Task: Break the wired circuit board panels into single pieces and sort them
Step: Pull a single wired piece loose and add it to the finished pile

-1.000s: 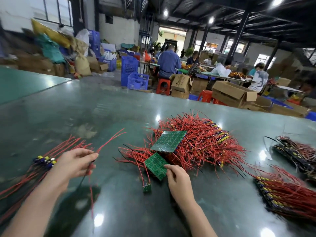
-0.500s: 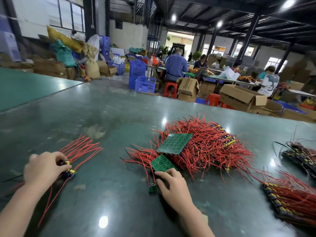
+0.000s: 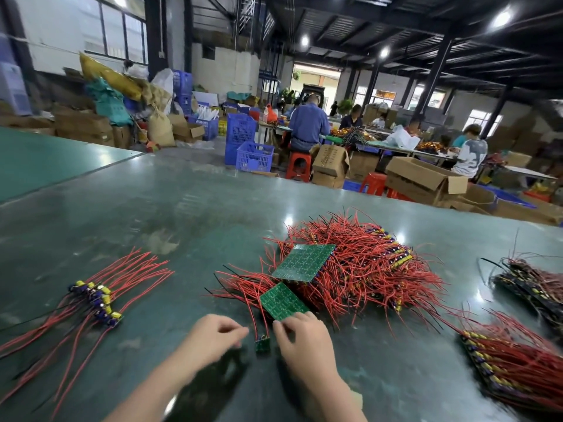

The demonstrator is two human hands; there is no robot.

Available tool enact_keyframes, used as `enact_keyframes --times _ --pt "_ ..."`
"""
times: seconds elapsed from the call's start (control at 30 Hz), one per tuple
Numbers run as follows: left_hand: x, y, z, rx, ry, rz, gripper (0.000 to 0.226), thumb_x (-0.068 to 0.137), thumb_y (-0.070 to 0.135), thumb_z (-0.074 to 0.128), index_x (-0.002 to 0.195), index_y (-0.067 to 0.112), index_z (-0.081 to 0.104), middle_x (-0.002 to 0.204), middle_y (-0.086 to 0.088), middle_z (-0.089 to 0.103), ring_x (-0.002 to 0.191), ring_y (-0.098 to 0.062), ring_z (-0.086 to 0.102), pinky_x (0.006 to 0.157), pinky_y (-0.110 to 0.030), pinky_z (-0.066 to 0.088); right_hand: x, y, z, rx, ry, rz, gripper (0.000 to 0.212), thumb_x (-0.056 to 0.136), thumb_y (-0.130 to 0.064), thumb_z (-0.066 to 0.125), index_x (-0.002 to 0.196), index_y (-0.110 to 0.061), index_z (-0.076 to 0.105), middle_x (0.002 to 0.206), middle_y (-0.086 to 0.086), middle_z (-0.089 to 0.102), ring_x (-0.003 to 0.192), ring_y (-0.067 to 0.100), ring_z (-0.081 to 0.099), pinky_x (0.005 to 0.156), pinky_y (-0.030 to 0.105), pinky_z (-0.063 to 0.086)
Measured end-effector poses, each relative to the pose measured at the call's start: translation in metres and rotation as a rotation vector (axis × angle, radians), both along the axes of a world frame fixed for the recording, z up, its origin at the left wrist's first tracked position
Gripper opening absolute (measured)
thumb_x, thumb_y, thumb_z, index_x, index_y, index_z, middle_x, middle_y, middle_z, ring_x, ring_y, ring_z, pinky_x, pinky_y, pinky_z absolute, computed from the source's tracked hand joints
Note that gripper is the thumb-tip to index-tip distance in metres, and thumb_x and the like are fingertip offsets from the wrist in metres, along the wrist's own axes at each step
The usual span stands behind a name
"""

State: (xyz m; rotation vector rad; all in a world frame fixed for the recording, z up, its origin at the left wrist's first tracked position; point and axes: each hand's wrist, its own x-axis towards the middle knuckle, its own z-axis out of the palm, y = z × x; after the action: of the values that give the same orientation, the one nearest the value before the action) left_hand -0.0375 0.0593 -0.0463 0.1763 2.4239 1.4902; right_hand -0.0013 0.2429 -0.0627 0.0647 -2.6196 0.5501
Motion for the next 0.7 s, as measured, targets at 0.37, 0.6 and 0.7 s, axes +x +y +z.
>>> enact_keyframes --times 0.37,0.6,0.7 --pt "0.006 0.033 -0.008 0.476 0.049 0.081 0.016 0.088 -0.003 0.061 0.073 0.000 0.060 0.049 -0.006 0.045 0.037 -0.009 0.030 0.036 -0.016 0.022 -0.001 -0.014 0.003 -0.386 -0.260 0.021 0.022 0.082 -0.038 0.067 0.096 -0.023 0.075 0.094 -0.006 0.073 0.087 0.001 0.060 0.079 0.018 0.045" --pt "0.010 0.035 -0.004 0.663 0.138 -0.041 0.015 0.079 0.002 0.059 0.071 0.007 0.070 0.052 0.001 0.047 0.049 -0.007 0.038 0.047 -0.015 0.032 -0.005 -0.003 0.007 -0.527 0.005 0.012 0.009 0.083 -0.011 0.068 0.082 -0.018 0.074 0.076 -0.016 0.063 0.079 -0.001 0.058 0.070 0.008 0.040" --pt "0.004 0.043 -0.011 0.442 0.284 0.142 0.028 0.085 -0.006 0.055 0.073 0.014 0.069 0.060 0.006 0.060 0.054 -0.002 0.050 0.053 -0.012 0.038 -0.002 -0.003 0.011 -0.390 -0.163 0.143 0.030 0.082 0.001 0.054 0.097 -0.017 0.073 0.093 -0.011 0.065 0.093 0.003 0.060 0.086 0.013 0.044"
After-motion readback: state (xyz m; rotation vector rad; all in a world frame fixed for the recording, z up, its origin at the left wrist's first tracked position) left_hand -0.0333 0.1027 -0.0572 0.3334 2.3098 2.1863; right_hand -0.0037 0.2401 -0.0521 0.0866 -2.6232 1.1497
